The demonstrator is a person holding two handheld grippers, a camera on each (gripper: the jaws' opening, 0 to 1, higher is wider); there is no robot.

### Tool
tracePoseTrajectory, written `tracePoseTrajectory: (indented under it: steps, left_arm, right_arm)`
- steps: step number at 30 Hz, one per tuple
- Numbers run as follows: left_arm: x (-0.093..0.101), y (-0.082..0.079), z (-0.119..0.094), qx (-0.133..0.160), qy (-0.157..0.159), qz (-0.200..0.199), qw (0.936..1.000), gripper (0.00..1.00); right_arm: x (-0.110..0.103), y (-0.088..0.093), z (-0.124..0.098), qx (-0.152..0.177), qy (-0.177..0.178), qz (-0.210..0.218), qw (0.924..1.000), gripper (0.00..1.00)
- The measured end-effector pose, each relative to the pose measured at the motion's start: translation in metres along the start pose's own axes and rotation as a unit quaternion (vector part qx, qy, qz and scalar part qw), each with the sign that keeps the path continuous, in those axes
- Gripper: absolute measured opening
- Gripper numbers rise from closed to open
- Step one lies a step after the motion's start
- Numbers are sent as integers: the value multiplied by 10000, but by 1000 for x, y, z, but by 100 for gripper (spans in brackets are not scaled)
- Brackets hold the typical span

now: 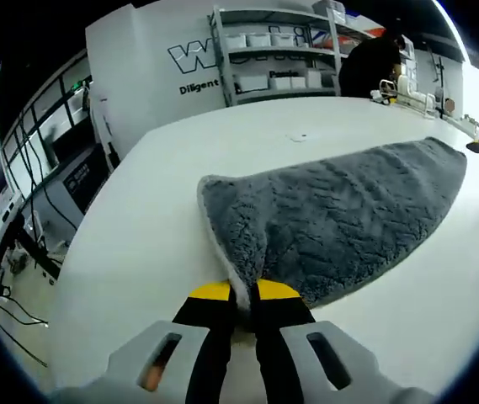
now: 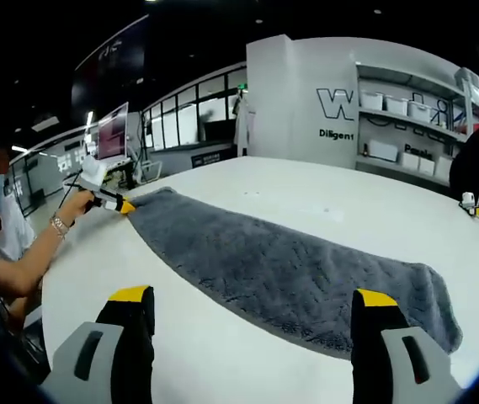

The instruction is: Open the folded towel by lifting each exposed corner and separating the folded layers until the towel lies flat within the target outline without major curled edges

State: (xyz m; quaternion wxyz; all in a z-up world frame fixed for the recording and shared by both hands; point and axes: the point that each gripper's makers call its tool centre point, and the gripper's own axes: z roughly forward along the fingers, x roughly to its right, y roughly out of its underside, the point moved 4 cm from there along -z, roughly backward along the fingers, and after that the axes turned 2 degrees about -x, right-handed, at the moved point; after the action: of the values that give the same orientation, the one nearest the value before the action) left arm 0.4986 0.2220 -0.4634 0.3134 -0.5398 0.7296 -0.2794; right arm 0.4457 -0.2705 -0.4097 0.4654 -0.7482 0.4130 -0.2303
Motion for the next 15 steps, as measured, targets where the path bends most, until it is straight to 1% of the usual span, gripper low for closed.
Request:
tracePoseTrajectory:
  steps: [2, 3, 8, 9, 11, 13, 15]
  left_arm:
    - [-8, 3, -1, -35, -58, -18, 10000, 7]
    - [-1, 2, -1, -53, -96, -18, 9999, 7]
    - [-13, 14, -11, -164, -329, -70, 9993, 7]
    - [-24, 17, -13, -234, -456, -67, 9987, 7]
    - [-32, 20, -15, -319, -609, -65, 9976, 7]
    - [-39, 23, -18, -313, -662, -127, 9972, 7]
    - [-43, 25, -18, -276, -647, -229, 9973, 7]
  right_arm:
    - [0, 0, 0, -6, -4, -1, 10000, 99]
    - [0, 1, 0, -12, -6, 0, 10000, 99]
    - [1, 2, 0, -14, -6, 2, 10000, 99]
    - [0, 2, -1, -13, -5, 3, 10000, 99]
    - [0, 2, -1, -15, -4, 9, 10000, 99]
    - [0, 3, -1, -25, -12, 5, 10000, 99]
    - [-1, 3, -1, -26, -18, 2, 10000, 99]
